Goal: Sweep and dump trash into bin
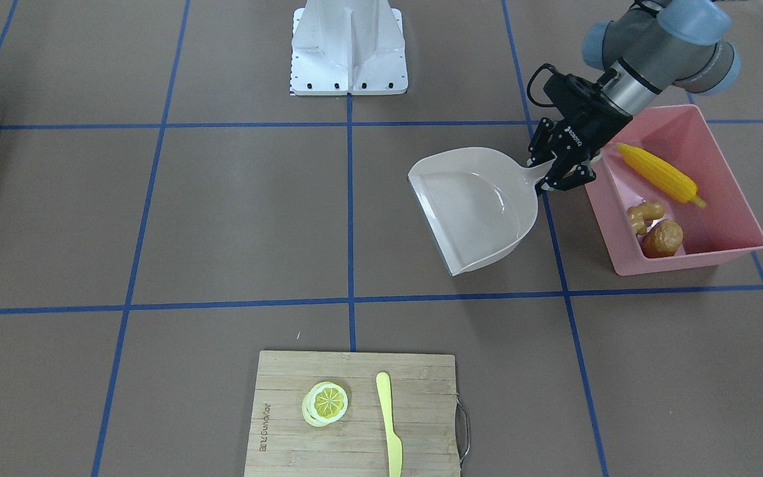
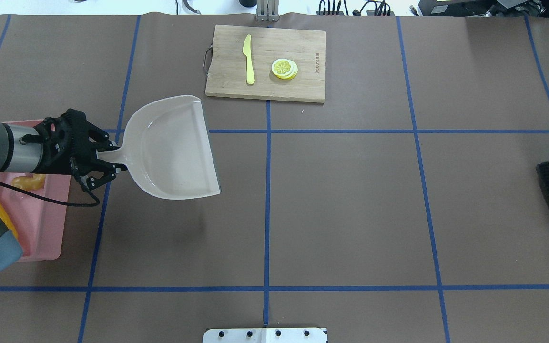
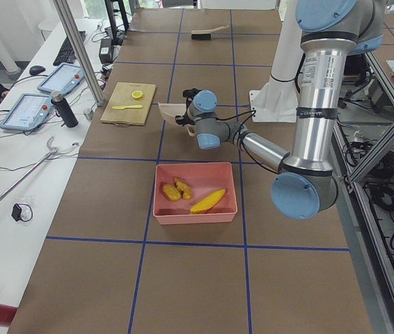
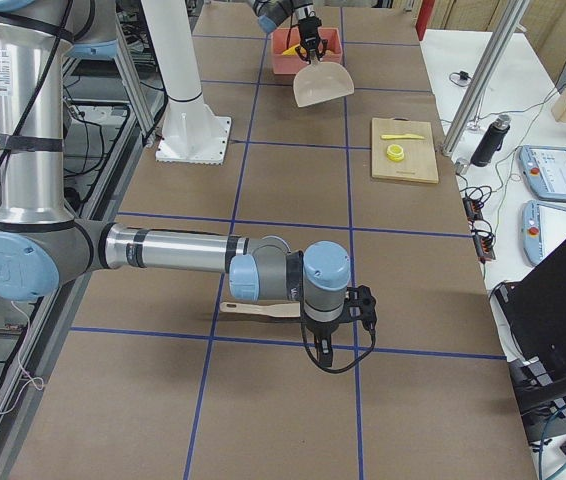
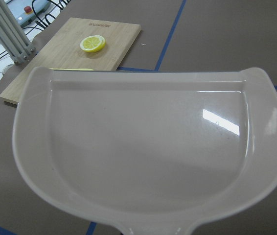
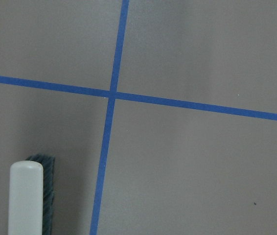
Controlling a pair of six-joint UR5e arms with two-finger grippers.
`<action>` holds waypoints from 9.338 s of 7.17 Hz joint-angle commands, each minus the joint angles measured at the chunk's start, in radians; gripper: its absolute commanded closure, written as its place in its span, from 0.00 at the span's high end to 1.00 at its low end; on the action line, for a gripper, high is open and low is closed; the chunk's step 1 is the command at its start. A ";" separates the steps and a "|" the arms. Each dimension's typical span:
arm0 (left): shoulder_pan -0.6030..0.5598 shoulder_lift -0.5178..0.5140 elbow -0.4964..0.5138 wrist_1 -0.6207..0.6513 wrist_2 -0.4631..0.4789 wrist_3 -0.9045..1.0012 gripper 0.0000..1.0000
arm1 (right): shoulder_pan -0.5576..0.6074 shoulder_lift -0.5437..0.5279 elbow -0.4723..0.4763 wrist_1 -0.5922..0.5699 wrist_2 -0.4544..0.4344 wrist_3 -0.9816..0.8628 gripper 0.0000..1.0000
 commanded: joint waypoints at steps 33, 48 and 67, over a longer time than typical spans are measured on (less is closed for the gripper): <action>0.117 -0.134 -0.023 0.082 0.100 -0.272 0.99 | -0.005 0.031 -0.043 0.008 0.002 0.003 1.00; -0.838 0.286 0.059 0.914 -0.300 -0.027 0.99 | -0.084 0.054 0.171 -0.353 0.010 -0.017 1.00; -0.815 0.305 0.039 0.817 -0.310 -0.109 0.99 | -0.061 0.065 0.066 -0.231 0.019 -0.002 1.00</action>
